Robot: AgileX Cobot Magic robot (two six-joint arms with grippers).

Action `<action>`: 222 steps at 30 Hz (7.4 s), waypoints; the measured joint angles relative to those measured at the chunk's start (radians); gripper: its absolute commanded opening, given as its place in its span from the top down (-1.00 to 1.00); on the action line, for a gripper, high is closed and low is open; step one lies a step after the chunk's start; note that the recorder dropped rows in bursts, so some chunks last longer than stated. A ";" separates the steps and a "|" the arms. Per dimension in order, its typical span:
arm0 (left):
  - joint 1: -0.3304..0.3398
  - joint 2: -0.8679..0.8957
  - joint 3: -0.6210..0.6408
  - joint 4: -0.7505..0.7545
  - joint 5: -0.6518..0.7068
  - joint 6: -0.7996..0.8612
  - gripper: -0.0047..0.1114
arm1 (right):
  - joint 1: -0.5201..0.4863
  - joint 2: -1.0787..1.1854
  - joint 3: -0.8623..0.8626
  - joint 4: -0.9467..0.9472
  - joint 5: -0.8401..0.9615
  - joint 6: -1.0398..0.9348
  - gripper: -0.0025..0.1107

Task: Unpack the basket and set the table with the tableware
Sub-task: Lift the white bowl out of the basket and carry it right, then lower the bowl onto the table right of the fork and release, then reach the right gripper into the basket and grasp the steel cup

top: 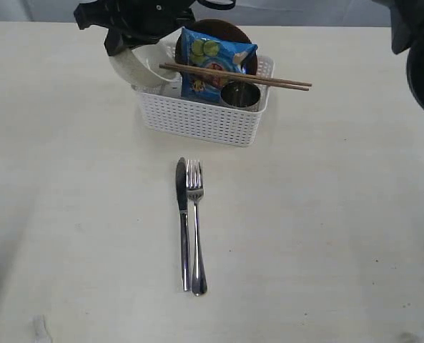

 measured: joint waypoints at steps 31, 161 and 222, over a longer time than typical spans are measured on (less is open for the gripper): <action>0.000 0.000 0.000 0.000 0.000 0.000 0.92 | 0.000 -0.035 0.000 0.298 -0.030 -0.256 0.96; 0.000 0.000 0.000 0.000 0.000 0.000 0.92 | -0.264 0.073 0.001 -0.247 0.246 0.407 0.23; 0.000 0.000 0.000 0.000 0.000 0.000 0.92 | -0.099 0.136 -0.075 -0.406 0.324 0.146 0.55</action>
